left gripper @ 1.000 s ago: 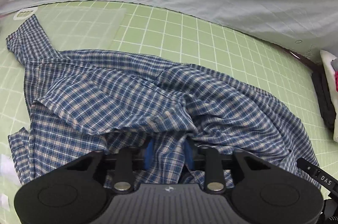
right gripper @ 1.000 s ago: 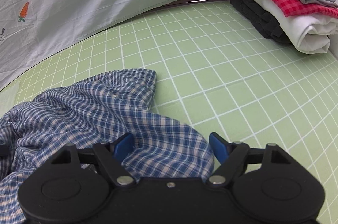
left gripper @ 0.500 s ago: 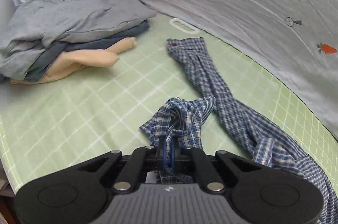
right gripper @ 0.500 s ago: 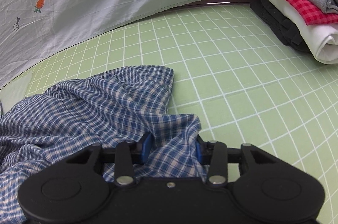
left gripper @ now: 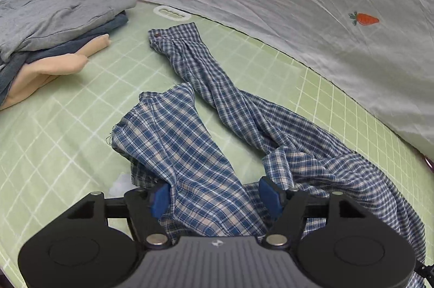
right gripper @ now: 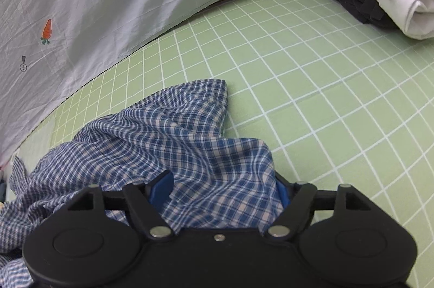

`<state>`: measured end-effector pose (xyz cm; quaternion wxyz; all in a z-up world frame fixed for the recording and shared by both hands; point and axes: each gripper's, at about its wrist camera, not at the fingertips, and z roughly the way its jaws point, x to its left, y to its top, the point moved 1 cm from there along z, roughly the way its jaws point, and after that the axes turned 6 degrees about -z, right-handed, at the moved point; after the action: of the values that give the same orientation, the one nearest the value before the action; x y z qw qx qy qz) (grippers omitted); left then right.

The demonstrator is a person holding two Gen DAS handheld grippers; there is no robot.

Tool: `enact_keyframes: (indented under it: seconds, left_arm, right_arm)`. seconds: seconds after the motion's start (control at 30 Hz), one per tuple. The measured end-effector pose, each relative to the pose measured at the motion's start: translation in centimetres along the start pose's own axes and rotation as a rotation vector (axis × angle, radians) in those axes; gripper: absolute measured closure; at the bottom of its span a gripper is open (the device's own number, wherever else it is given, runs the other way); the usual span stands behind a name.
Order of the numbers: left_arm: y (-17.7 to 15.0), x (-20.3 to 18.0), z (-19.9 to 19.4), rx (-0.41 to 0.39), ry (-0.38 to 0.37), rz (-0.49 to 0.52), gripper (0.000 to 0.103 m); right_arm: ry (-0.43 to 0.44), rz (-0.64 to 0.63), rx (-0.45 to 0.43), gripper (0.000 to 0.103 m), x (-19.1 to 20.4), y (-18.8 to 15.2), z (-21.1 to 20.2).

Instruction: Fold clothes

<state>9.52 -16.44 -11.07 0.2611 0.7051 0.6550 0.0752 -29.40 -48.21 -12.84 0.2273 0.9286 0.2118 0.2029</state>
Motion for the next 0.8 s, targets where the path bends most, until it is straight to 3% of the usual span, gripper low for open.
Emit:
enact_keyframes:
  seconds: [0.1, 0.2, 0.3, 0.33, 0.43, 0.67, 0.8]
  left_arm:
    - [-0.4, -0.1, 0.7, 0.025, 0.013, 0.015, 0.033]
    - [-0.6, 0.4, 1.4, 0.054, 0.033, 0.011, 0.033]
    - [-0.8, 0.9, 2.0, 0.079, 0.057, 0.004, 0.032]
    - [-0.9, 1.0, 2.2, 0.085, 0.062, 0.001, 0.031]
    - [-1.0, 1.1, 2.8, 0.104, 0.077, -0.010, 0.031]
    - [-1.2, 0.4, 4.4, 0.143, 0.103, -0.023, 0.028]
    - [-1.7, -0.4, 4.9, 0.161, 0.096, -0.025, 0.027]
  right_arm:
    - [0.036, 0.007, 0.052, 0.027, 0.3, -0.5, 1.1]
    - [0.059, -0.021, 0.086, 0.046, 1.1, -0.7, 2.4]
    - [0.068, -0.088, 0.096, 0.050, 2.4, 0.1, 3.7]
    - [0.068, -0.119, 0.097, 0.065, 2.9, 0.5, 4.2]
    - [0.061, -0.209, 0.092, 0.086, 4.7, 2.2, 6.1]
    - [0.051, -0.402, 0.039, 0.095, 11.1, 9.3, 12.8]
    - [0.060, -0.411, -0.007, 0.094, 13.2, 13.8, 14.7]
